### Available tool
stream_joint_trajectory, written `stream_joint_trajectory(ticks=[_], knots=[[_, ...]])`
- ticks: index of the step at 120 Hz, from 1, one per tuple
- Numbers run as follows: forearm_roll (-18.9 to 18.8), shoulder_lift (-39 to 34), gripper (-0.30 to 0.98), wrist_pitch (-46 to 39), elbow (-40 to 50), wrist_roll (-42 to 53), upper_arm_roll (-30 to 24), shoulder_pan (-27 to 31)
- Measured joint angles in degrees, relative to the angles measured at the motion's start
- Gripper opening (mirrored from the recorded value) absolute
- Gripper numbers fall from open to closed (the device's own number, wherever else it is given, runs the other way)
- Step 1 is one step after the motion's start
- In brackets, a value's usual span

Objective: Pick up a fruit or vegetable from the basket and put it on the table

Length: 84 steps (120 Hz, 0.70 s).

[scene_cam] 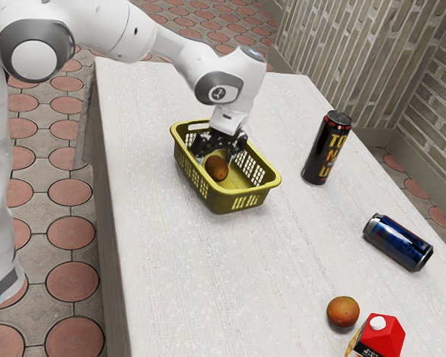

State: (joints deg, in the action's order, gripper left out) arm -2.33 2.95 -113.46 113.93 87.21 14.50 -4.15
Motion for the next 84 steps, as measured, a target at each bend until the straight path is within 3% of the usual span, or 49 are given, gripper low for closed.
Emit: stream_joint_trajectory(ticks=[46, 70, 84], knots=[[0.1, 0.4, 0.67, -0.3, 0.4, -0.1, 0.0, -0.7], [0.1, 0.4, 0.46, -1.2, 0.3, -0.2, 0.0, -0.9], [0.1, 0.4, 0.25, -2.0, 0.2, -0.2, 0.0, -0.8]])
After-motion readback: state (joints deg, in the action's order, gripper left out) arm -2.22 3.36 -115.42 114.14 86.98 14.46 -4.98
